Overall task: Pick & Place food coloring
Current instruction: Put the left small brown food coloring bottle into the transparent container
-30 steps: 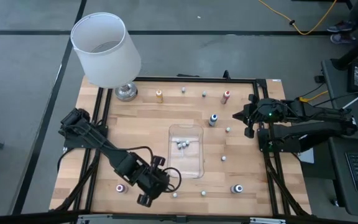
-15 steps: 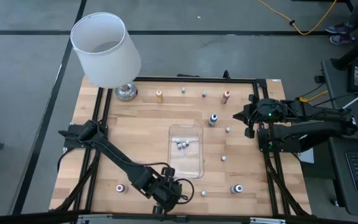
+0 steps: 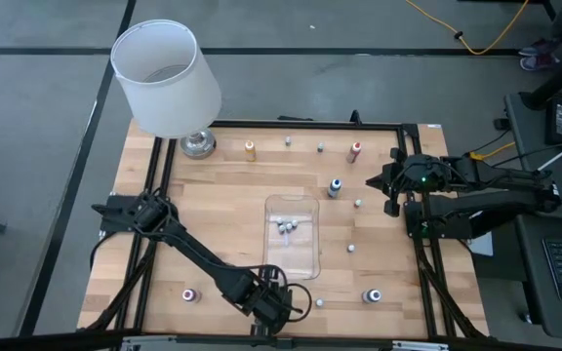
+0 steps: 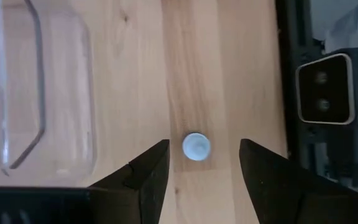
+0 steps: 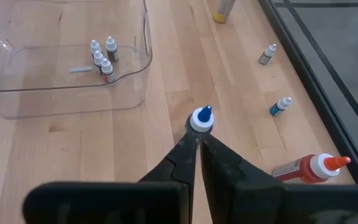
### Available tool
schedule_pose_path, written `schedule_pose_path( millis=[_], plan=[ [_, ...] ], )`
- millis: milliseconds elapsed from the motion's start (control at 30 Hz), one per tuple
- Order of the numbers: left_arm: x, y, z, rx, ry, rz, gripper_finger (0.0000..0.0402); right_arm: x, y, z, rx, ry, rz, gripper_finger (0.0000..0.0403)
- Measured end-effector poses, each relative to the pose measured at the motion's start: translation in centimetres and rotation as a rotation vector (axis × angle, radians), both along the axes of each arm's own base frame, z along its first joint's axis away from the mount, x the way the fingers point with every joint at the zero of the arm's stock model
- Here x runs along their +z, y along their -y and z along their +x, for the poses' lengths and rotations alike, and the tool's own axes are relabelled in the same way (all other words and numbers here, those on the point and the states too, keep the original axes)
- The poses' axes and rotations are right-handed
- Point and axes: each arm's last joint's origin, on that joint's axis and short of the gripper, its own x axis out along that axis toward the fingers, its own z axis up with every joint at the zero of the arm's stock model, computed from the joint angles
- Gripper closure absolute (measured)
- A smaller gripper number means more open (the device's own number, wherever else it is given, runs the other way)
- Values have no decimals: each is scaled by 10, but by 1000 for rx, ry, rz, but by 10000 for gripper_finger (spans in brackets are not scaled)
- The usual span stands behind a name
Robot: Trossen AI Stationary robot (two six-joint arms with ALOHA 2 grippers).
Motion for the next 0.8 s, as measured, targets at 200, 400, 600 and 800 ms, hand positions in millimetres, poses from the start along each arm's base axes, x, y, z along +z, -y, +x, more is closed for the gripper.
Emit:
schedule_pose_path(
  millis=[200, 400, 600, 800],
  plan=[
    [-2, -4, 1, 9, 2, 38, 217, 0, 0, 0, 0, 0, 0, 375],
    [-12, -3, 1, -8, -35, 39, 217, 0, 0, 0, 0, 0, 0, 375],
    [-16, -1, 2, -12, -36, 33, 217, 0, 0, 0, 0, -1, 1, 375],
    [-16, -1, 3, -5, -28, 41, 217, 0, 0, 0, 0, -1, 1, 375]
  ],
)
